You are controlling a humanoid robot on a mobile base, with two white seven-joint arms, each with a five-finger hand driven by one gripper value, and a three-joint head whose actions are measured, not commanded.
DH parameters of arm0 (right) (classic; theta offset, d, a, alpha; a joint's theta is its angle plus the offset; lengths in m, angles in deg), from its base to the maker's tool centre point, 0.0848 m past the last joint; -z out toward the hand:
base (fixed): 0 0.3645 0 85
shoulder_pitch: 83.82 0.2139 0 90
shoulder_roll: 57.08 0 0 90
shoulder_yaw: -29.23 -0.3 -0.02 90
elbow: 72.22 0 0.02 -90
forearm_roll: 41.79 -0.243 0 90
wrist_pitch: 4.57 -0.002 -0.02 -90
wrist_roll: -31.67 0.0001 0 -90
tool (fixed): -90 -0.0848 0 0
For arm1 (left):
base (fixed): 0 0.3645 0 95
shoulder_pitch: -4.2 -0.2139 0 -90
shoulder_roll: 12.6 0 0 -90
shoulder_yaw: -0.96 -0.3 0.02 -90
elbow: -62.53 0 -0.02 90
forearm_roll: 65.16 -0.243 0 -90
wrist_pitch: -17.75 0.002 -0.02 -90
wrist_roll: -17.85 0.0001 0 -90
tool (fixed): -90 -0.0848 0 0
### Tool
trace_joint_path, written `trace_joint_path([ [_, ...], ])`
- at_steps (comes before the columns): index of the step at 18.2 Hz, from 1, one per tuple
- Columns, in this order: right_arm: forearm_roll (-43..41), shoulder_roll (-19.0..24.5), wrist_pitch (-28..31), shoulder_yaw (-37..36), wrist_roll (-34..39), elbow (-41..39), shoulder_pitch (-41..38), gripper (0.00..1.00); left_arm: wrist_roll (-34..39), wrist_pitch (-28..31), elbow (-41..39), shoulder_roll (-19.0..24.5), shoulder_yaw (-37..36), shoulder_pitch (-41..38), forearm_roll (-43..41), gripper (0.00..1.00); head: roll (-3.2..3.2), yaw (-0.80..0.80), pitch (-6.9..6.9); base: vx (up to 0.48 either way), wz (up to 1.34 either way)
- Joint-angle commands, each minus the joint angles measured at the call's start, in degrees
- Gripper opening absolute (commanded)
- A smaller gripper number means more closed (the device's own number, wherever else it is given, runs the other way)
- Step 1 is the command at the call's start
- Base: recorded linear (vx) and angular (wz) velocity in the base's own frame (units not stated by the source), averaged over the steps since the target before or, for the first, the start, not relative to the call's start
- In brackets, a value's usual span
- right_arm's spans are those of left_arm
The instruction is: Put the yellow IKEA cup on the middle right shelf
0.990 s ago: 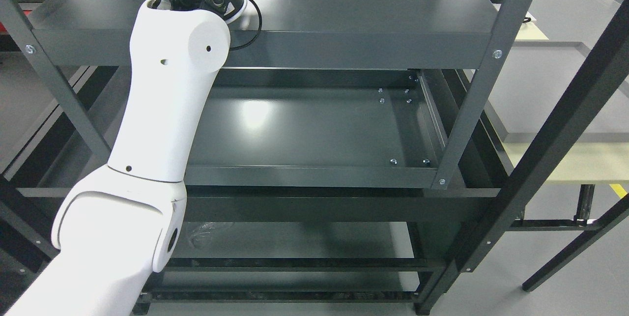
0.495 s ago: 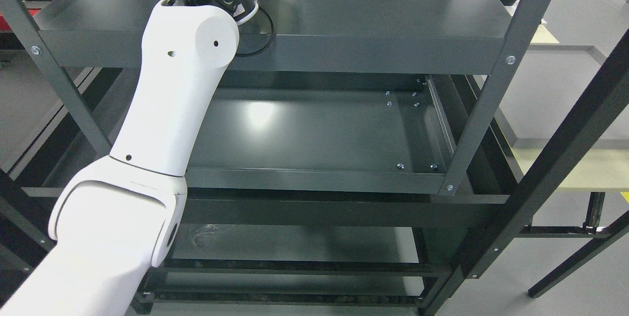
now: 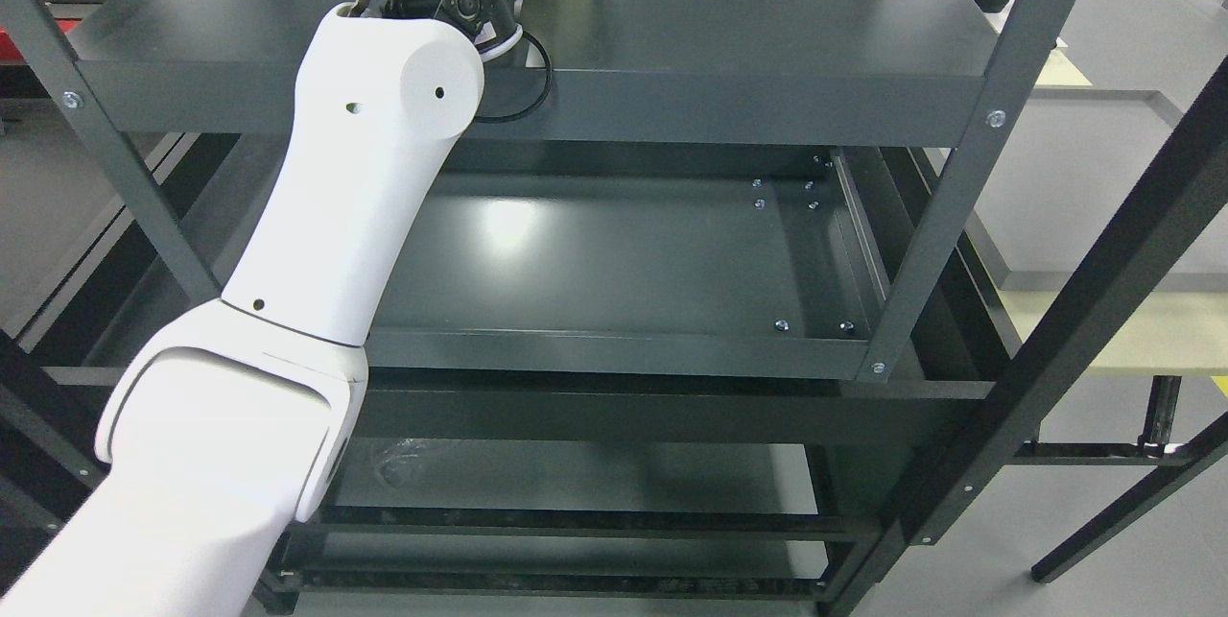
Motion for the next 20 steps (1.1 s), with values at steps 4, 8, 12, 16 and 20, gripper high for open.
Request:
trace_joint_path([
  [4, -1.4, -1.0, 0.0, 1.0, -12.3, 0.0, -0.6, 0.99, -0.1, 0.4, -3.0, 1.0, -3.7, 0.0, -0.3, 0.97, 0.0, 0.0, -0.01, 0.0, 0.0],
  [8, -1.4, -1.0, 0.0, 1.0, -12.3, 0.0, -0.6, 0.99, 0.0, 0.4, -3.1, 1.0, -3.9, 0.0, -2.9, 0.99, 0.0, 0.0, 0.0, -0.021, 0.0],
  [12, -1.4, -1.0, 0.0, 1.0, -12.3, 0.0, -0.6, 0.99, 0.1, 0.3, -6.1, 1.0, -3.8, 0.0, -4.6, 0.99, 0.0, 0.0, 0.0, -0.03, 0.0],
  [16, -1.4, -1.0, 0.0, 1.0, -12.3, 0.0, -0.6, 0.99, 0.2, 0.4, -7.2, 1.0, -3.8, -0.2, -9.7, 0.99, 0.0, 0.0, 0.0, -0.032, 0.0],
  [20, -1.4, -1.0, 0.0, 1.0, -12.3, 0.0, -0.6, 0.99, 0.2, 1.9, -9.7, 1.0, -3.2, -0.5, -10.9, 0.99, 0.0, 0.0, -0.01, -0.047, 0.02],
])
